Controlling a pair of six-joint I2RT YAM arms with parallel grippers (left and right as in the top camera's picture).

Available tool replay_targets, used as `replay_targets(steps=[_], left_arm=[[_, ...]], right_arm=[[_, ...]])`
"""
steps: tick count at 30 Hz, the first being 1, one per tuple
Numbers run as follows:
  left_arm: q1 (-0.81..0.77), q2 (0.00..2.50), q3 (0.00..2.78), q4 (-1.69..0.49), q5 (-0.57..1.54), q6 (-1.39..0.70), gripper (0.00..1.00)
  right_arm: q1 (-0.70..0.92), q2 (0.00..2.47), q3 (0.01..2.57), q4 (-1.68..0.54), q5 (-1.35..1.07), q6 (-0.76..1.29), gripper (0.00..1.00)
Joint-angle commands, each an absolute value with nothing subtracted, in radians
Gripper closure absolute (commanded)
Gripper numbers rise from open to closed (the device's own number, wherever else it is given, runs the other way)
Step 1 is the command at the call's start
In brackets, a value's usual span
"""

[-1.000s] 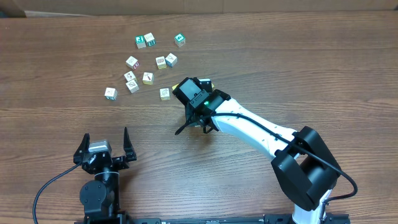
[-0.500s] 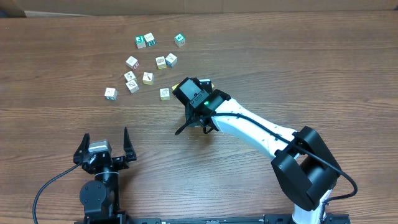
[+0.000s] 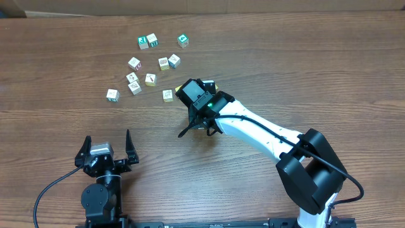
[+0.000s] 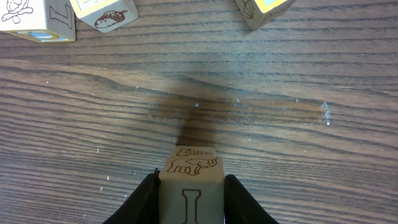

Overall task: Form a tower
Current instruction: 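Open the right gripper and let go of the I block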

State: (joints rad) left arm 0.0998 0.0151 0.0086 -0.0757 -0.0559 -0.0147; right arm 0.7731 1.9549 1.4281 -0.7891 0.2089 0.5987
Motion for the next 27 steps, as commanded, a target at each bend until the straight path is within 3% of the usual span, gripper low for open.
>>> replay_targets(steps=[1, 27], left_arm=[[0.098, 0.005, 0.005, -0.074, -0.055, 0.008, 0.0], [0.098, 0.005, 0.005, -0.074, -0.055, 0.008, 0.0]], right_arm=[[0.778, 1.925, 1.42, -0.786, 0.208, 0.596, 0.73], [0.778, 1.925, 1.42, -0.78, 0.185, 0.601, 0.72]])
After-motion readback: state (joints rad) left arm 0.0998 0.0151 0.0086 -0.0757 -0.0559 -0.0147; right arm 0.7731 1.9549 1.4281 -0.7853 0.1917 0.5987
